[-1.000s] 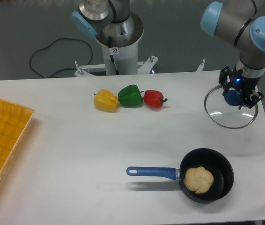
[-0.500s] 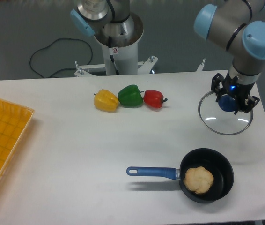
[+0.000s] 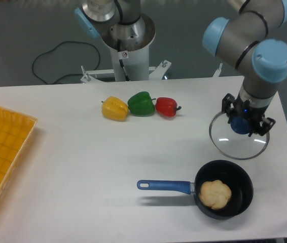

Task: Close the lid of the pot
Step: 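Carry the glass lid toward the black frying pan and lower it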

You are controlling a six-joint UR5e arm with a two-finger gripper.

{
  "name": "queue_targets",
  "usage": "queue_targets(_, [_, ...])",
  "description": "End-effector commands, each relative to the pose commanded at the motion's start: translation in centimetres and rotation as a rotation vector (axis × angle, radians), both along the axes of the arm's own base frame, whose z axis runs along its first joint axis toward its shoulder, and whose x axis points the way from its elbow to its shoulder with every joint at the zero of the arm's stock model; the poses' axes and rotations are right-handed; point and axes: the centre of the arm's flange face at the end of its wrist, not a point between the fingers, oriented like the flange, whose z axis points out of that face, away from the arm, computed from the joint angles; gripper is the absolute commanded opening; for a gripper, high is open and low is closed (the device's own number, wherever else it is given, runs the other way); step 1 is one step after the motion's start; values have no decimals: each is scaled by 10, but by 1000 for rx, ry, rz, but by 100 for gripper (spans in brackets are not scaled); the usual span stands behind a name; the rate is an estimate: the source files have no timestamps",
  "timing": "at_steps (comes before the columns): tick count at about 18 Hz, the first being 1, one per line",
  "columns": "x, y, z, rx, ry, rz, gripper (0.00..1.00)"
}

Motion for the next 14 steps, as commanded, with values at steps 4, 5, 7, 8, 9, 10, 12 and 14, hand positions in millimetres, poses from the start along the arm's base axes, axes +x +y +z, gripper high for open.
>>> queue_targets(4, [-6, 16, 0, 13, 14, 21, 57])
queue_targets(5, [-8, 18, -1, 15, 13, 24, 57])
queue_targets(7, [-9, 26, -10, 14, 6, 27, 57])
queue_targets(8, [-10, 33, -13, 15, 8, 26, 57])
queue_targets(9, [-12, 36, -15, 16, 7, 26, 57])
queue_targets(10, [-14, 39, -17, 21, 6, 29, 57])
queue_targets(12, [-13, 45, -24, 20, -2, 26, 57])
queue_targets(14, [-13, 49, -30, 27, -9, 24, 57])
